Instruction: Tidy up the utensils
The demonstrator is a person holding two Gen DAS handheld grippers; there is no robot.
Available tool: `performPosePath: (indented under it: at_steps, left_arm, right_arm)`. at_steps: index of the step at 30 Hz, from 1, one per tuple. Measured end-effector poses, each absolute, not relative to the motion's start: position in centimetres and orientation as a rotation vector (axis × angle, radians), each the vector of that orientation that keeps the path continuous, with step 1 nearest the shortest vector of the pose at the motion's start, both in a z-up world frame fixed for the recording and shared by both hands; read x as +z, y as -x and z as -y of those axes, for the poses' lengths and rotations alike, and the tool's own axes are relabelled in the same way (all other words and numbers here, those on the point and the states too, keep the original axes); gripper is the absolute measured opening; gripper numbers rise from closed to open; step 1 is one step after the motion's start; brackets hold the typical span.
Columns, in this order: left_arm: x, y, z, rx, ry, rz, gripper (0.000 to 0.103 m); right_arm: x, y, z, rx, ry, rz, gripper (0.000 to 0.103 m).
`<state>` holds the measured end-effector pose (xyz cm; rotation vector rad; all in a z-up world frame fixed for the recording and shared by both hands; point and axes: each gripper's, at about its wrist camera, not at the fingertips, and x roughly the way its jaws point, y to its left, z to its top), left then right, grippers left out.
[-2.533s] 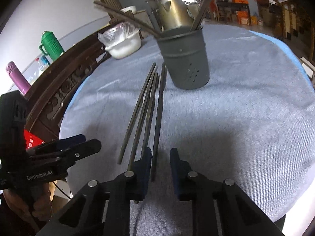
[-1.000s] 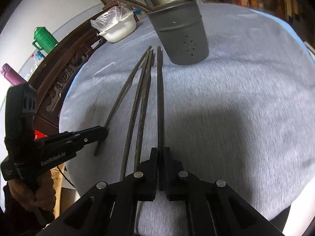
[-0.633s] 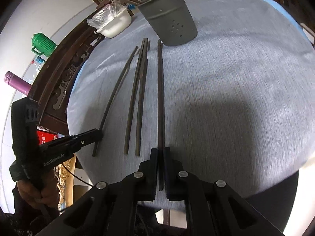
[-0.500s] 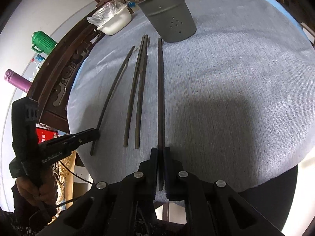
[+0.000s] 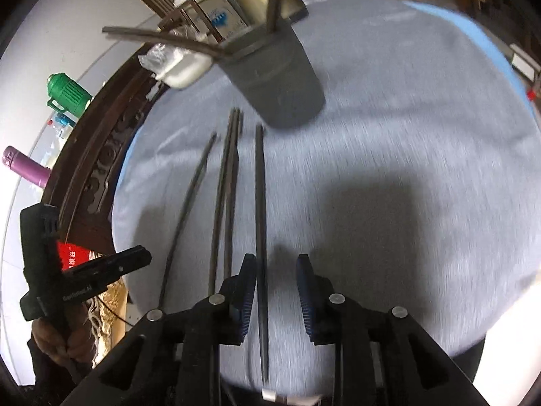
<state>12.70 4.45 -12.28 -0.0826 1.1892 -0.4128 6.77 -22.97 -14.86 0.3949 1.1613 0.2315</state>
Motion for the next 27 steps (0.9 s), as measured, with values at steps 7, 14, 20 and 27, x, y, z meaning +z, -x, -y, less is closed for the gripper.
performPosePath:
  at_steps: [7,14,20,27]
  left_arm:
    - [-12.2,-17.8,-1.8,-0.451,0.07,-1.193,0.032]
    - [-13.4,-21.2,0.7,-0.483,0.066,-1.229,0.032]
    - [-14.6,-22.1,2.0,-0.505,0.051,-1.252,0.013]
    - [-14.8,-21.8,1.2,-0.492,0.057,-1.229,0.007]
  right_arm:
    - [-15.2,-12.3,20.8,0.236,-0.311,-1.108,0.028]
    - [-16.9,-14.8,18.6,0.21,-0.243,-1.121,0.026]
    - [-18.0,-15.3,17.6,0.2,-0.201,-1.149,0.009]
    - [-17.7,-13.7,18.7,0.207,-0.197,-1.155,0.008]
